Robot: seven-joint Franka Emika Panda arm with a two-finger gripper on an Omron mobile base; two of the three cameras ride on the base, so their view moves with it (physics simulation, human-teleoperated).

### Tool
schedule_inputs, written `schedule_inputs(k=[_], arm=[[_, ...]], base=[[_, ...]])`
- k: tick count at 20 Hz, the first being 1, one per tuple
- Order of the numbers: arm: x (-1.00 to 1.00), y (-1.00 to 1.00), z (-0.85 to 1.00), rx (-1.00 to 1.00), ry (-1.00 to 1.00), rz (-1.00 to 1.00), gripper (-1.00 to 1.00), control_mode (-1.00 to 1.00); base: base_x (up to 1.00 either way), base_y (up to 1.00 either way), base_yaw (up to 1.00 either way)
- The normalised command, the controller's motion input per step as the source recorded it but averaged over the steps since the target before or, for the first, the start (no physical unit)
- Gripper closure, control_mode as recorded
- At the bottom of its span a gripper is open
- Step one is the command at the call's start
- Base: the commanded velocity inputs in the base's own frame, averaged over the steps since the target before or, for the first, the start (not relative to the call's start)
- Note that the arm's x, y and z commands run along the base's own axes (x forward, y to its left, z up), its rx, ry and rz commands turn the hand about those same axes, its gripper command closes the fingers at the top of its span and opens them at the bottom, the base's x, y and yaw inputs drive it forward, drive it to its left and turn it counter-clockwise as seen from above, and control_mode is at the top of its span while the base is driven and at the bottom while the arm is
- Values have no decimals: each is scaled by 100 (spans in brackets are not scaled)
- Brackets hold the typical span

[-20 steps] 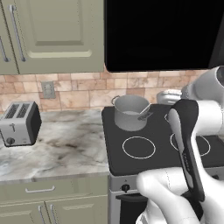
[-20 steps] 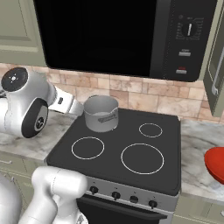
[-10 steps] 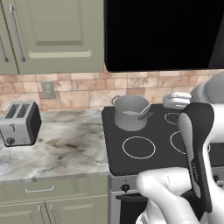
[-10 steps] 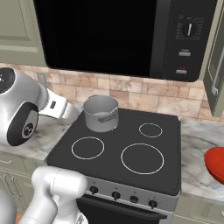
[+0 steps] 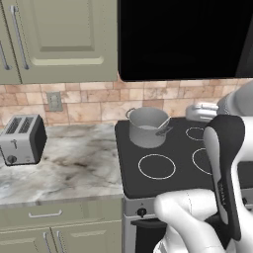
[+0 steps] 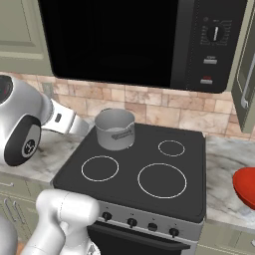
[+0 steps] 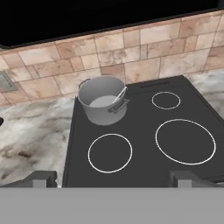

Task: Open the cabinet and move the ladle to the pot. Then close the cabinet.

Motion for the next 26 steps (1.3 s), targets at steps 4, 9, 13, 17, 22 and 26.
schedule_inputs(k=[4, 9, 13, 17, 22, 26], arm=[[0, 0, 9, -1, 0, 0, -100, -100], [0, 0, 0, 0, 0, 0, -100, -100], [0, 0, 0, 0, 0, 0, -100, 100], [0, 0, 0, 0, 0, 0, -100, 100], [0, 0, 0, 0, 0, 0, -100, 100], [0, 0, 0, 0, 0, 0, -100, 100]], base=[[0, 0, 0], [0, 0, 0], [-13, 0, 0], [-51, -11, 0], [-65, -19, 0], [-50, -27, 0]])
